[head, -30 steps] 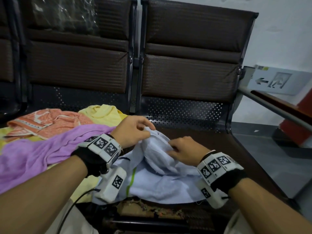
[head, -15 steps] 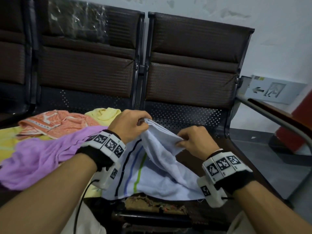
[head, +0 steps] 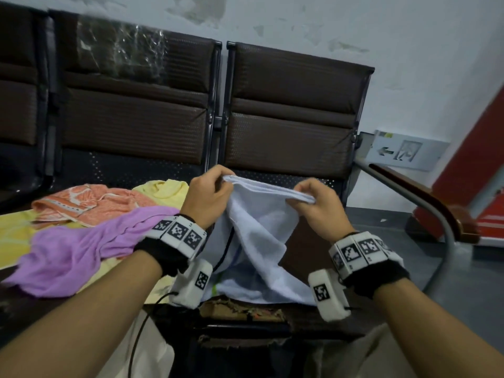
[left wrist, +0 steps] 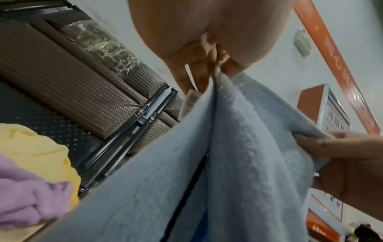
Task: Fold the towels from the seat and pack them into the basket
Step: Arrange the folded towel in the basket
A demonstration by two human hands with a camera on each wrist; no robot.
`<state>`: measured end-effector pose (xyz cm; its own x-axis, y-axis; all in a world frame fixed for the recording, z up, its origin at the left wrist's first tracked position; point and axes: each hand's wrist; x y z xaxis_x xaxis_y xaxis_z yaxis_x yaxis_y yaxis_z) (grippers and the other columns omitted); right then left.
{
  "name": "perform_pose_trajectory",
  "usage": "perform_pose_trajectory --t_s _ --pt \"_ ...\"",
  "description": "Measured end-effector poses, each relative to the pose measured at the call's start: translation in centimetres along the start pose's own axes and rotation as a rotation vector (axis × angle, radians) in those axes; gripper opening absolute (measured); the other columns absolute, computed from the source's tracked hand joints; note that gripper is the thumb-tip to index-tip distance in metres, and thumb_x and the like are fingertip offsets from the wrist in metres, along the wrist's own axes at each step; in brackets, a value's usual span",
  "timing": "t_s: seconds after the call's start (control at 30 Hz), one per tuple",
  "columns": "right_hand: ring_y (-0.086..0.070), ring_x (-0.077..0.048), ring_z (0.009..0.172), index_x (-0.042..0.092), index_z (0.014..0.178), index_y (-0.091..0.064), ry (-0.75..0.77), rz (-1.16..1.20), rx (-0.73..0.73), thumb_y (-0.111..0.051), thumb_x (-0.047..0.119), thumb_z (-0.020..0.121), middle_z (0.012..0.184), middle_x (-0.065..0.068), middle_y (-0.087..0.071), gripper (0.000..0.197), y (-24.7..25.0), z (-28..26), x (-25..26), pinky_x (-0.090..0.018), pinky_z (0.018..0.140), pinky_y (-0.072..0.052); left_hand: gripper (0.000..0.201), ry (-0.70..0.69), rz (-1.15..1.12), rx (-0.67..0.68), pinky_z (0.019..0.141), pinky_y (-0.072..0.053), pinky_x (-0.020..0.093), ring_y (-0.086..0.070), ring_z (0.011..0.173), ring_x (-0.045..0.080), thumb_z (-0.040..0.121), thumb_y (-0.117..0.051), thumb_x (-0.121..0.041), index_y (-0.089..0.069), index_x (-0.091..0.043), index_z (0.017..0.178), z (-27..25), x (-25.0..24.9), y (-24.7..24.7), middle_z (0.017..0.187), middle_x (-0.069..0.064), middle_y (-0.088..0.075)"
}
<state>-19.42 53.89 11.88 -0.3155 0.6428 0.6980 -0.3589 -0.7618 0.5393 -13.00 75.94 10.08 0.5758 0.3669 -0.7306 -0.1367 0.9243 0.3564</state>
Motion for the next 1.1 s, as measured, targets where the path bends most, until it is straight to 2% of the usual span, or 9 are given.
perform_pose_trajectory --t_s 0.13,0.3,0.4,0.5,0.6,0.7,0.83,0.93,1.1 --pt "-0.059 -0.003 0.07 0.019 0.082 -0.065 0.133 0.069 -0.143 -0.073 0.02 0.079 0.076 0.01 -0.066 0.009 2.1 2.9 4.0 -0.021 0.062 -0.049 0.016 0.045 -0.151 -0.11 0.07 -0.041 0.024 -0.052 0.073 0.005 0.087 -0.049 -0.009 -0.059 -0.022 0.084 2.9 -2.6 1.0 0.076 -0.01 -0.061" --pt "-0.062 -0.004 0.078 0.024 0.08 -0.066 0.156 0.134 -0.34 -0.07 0.017 0.08 0.079 0.015 -0.067 0.008 3.6 4.6 6.6 -0.028 0.077 -0.051 0.012 -0.016 -0.207 -0.157 0.071 -0.046 0.027 -0.059 0.078 0.009 0.082 -0.05 -0.024 -0.062 -0.026 0.086 5.6 -6.2 3.1 0.082 -0.008 -0.066" --pt "-0.062 -0.006 0.081 0.021 0.084 -0.069 0.094 0.076 -0.294 -0.068 0.018 0.082 0.08 0.014 -0.067 0.003 3.5 4.8 5.8 -0.031 0.079 -0.052 0.014 0.003 -0.105 -0.096 0.072 -0.048 0.028 -0.061 0.079 0.014 0.083 -0.052 -0.016 -0.064 -0.021 0.089 5.7 -5.5 2.9 0.085 -0.003 -0.068" --pt "-0.063 -0.01 0.085 0.017 0.091 -0.072 0.066 -0.024 -0.223 -0.067 0.021 0.085 0.084 0.009 -0.068 0.008 3.4 6.0 4.5 -0.032 0.081 -0.052 0.022 0.045 -0.056 -0.032 0.083 -0.051 0.037 -0.064 0.09 0.021 0.085 -0.052 -0.006 -0.065 -0.014 0.101 6.8 -4.1 2.1 0.095 0.005 -0.07" --pt "-0.064 -0.012 0.09 0.016 0.094 -0.073 0.02 -0.067 -0.209 -0.067 0.023 0.085 0.087 0.007 -0.069 0.012 3.5 8.0 3.4 -0.028 0.08 -0.05 0.022 0.053 0.01 0.038 0.091 -0.048 0.038 -0.063 0.101 0.023 0.09 -0.051 -0.008 -0.064 -0.01 0.108 9.0 -3.7 0.8 0.106 0.009 -0.069" --pt "-0.062 -0.012 0.083 0.016 0.089 -0.072 0.011 -0.068 -0.279 -0.07 0.026 0.083 0.081 0.005 -0.067 0.012 3.8 9.8 3.1 -0.024 0.07 -0.044 0.019 0.027 0.037 0.034 0.09 -0.046 0.031 -0.061 0.103 0.023 0.094 -0.048 -0.012 -0.063 -0.009 0.107 11.2 -4.2 -0.3 0.108 0.008 -0.068" --pt "-0.057 -0.007 0.074 0.02 0.085 -0.065 0.049 0.03 -0.346 -0.069 0.027 0.084 0.079 0.006 -0.065 0.008 4.4 10.3 3.1 -0.021 0.066 -0.044 0.019 -0.024 -0.064 -0.043 0.085 -0.047 0.026 -0.061 0.097 0.015 0.093 -0.046 -0.009 -0.061 -0.017 0.102 12.1 -5.7 -0.7 0.1 -0.002 -0.066" --pt "-0.052 0.006 0.067 0.024 0.082 -0.059 0.049 0.073 -0.273 -0.066 0.025 0.087 0.077 0.013 -0.061 0.009 4.3 8.0 2.4 -0.008 0.058 -0.04 0.021 -0.044 -0.151 -0.013 0.088 -0.049 0.027 -0.062 0.098 0.012 0.092 -0.048 -0.005 -0.061 -0.019 0.101 9.8 -5.9 -0.7 0.1 -0.003 -0.067" --pt "-0.052 0.009 0.066 0.017 0.083 -0.062 -0.025 0.057 -0.06 -0.067 0.021 0.087 0.075 0.013 -0.061 0.007 3.5 0.4 -0.2 -0.009 0.061 -0.04 0.025 0.076 -0.174 0.066 0.09 -0.046 0.022 -0.061 0.104 0.008 0.091 -0.049 -0.003 -0.061 -0.014 0.11 1.5 -4.1 -0.5 0.107 -0.001 -0.068"
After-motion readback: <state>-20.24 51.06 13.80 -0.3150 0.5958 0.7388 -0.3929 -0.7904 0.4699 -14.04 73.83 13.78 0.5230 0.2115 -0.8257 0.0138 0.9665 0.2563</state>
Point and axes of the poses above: each hand's wrist, its own z-axis towards the middle knuckle, its own y-axis out of the back of the hand, x = y × z
